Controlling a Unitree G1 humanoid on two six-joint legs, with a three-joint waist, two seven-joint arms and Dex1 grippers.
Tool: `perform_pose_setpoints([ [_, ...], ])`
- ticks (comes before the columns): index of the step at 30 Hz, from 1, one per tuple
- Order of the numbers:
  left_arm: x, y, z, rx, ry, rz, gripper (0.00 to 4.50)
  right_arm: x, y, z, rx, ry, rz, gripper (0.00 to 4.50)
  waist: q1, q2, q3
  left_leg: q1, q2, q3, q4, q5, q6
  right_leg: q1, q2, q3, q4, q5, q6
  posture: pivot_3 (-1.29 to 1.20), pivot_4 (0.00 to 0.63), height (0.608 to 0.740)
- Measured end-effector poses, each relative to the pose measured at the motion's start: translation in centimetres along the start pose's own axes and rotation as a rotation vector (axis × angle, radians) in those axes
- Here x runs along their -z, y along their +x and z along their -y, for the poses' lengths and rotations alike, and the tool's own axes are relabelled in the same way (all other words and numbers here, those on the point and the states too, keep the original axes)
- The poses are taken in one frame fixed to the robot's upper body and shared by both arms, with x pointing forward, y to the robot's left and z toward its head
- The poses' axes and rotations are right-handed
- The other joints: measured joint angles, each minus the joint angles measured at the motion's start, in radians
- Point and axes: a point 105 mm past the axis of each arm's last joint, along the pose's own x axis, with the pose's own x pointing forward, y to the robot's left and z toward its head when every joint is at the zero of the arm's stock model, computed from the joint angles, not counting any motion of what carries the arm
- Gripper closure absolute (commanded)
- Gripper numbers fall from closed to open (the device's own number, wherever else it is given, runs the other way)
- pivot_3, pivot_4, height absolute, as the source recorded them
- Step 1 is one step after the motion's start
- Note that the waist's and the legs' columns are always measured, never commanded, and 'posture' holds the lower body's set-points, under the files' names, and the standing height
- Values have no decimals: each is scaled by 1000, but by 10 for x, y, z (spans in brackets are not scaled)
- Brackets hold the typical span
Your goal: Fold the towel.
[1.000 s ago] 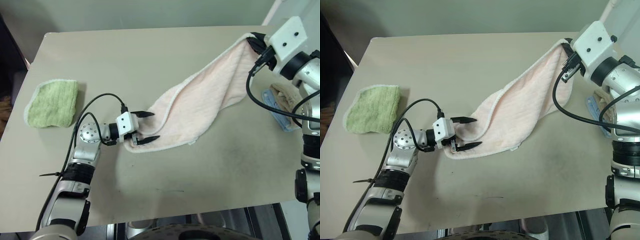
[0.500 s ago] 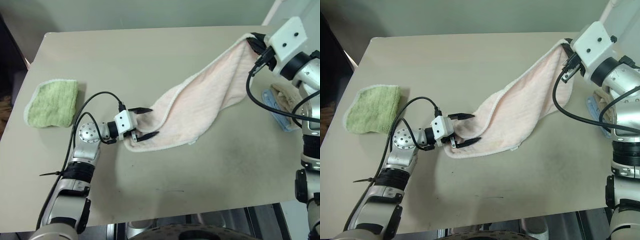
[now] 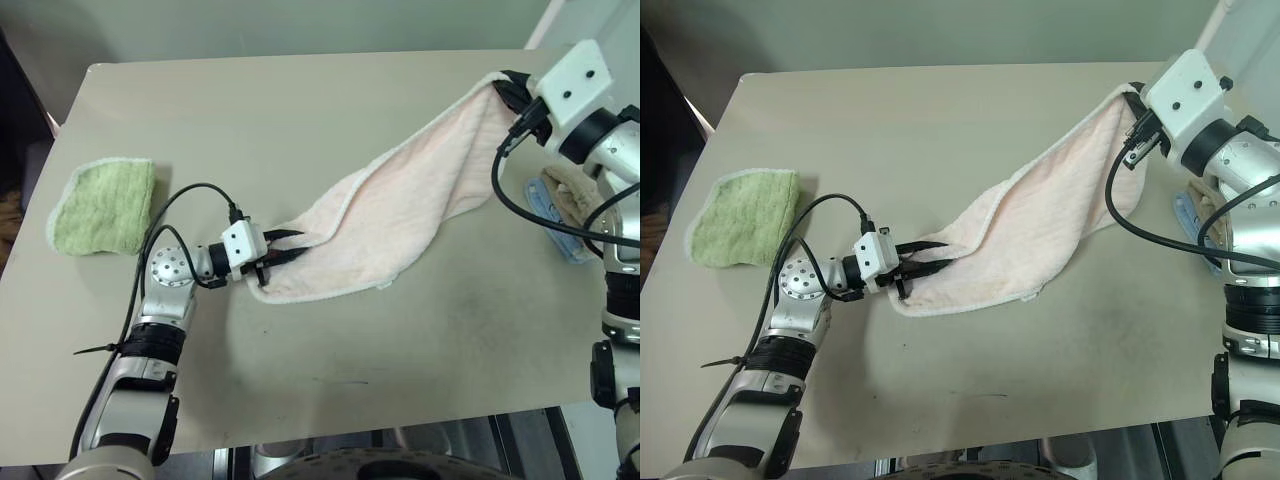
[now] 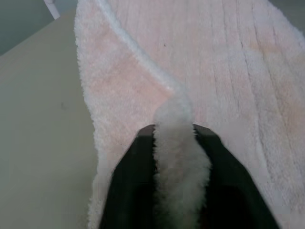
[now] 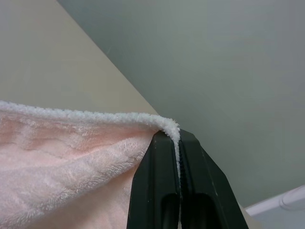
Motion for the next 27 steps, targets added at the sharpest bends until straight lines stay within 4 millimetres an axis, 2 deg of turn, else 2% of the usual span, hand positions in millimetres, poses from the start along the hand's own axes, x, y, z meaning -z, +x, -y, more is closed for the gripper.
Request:
perform_pose_setpoints([
  [1, 0, 0, -1, -1, 4, 1, 4468, 0, 0, 0, 0, -1, -2, 4500, 0, 0, 0, 0, 0, 0, 0, 0, 0, 0, 0, 0, 0, 0, 0, 0, 150, 740],
  [8, -6, 1, -8, -26, 18, 33, 4468, 2, -1, 0, 1, -7, -10, 4500, 0, 0, 0, -1, 0, 0, 0, 0, 0, -1, 0, 0, 0, 0, 0, 0, 150, 740],
  [10, -7, -2, -15, -61, -2, 52, 4468, 2, -1, 1, 2, -11, -13, 4500, 1, 0, 0, -1, 0, 0, 0, 1, 0, -1, 0, 0, 0, 0, 0, 0, 150, 740],
  [17, -20, -15, -69, -268, -87, 110, 4468, 7, -2, 6, 13, -10, -30, 4500, 2, 0, 0, -2, 0, 0, 1, 3, 0, -1, 0, -1, 0, 2, 1, 0, 150, 740],
  [21, -33, -28, -120, -450, -152, 135, 4468, 16, -3, 23, 53, 0, -62, 4500, 4, 0, 0, -2, 0, 0, 1, 5, 0, -1, -1, -1, 0, 3, 2, 0, 150, 740],
  [23, -42, -33, -138, -508, -156, 147, 4468, 18, -3, 30, 73, 2, -67, 4500, 3, 0, 0, -2, 0, 1, 1, 5, 0, -1, -1, -1, 0, 3, 2, 0, 150, 740],
  [27, -44, -31, -173, -641, -247, 109, 4468, 28, 5, 44, 109, 27, -76, 4500, 3, 0, 0, -3, 0, 1, 0, 6, 0, -2, -1, -1, 0, 3, 2, 0, 150, 740],
])
